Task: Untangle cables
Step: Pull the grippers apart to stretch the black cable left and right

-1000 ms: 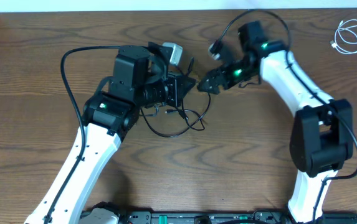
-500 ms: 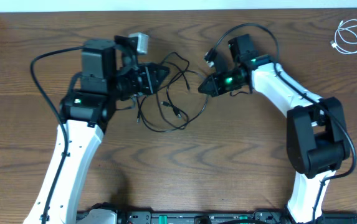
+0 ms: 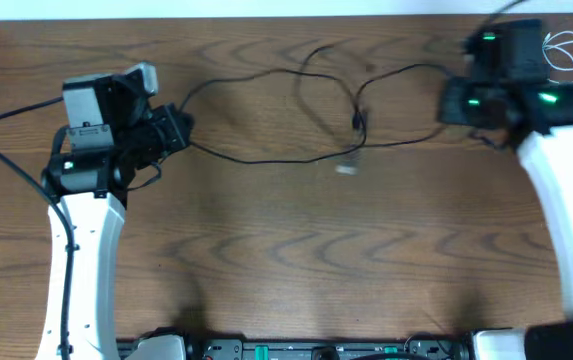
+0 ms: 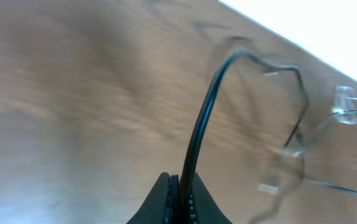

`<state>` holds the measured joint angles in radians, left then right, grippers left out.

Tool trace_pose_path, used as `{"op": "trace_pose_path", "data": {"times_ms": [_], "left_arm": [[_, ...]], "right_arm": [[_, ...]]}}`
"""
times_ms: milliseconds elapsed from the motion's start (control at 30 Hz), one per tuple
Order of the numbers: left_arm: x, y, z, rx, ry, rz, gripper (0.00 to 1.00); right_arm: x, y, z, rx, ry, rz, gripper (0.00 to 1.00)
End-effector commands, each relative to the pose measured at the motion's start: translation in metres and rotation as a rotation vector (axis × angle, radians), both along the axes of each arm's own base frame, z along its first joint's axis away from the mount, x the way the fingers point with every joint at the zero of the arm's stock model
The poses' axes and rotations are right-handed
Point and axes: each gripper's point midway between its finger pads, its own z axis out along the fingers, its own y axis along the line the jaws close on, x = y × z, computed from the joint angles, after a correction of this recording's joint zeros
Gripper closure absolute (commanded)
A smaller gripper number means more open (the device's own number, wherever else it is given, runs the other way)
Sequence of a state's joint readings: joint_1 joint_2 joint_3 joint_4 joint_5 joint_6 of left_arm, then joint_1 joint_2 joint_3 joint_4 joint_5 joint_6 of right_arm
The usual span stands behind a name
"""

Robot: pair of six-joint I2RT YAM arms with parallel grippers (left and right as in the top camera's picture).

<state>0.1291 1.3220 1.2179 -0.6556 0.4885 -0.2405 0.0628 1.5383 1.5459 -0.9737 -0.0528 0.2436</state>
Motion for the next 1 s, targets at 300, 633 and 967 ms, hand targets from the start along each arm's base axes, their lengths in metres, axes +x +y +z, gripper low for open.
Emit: {"op": "trace_pose_path", "data": {"times_ms": [300,633,967], "left_arm": [[-0.019,0.058,-0.014,0.19,0.062,0.089,0.93],[-0.024,0.097,-0.02,0.317,0.121,0.277,0.93],[-0.022,0.094,-0.021,0.151,0.121,0.285,0.93]], "right_arm": [[-0.012,-0.085,0.016,0.023,-0.03,-0.179,0.99],[-0.002,-0.093,0.044,0.026,-0.113,-0.197,0.99],[-0.001,-0.072,0.066,0.176,-0.163,-0.054,0.99]]}}
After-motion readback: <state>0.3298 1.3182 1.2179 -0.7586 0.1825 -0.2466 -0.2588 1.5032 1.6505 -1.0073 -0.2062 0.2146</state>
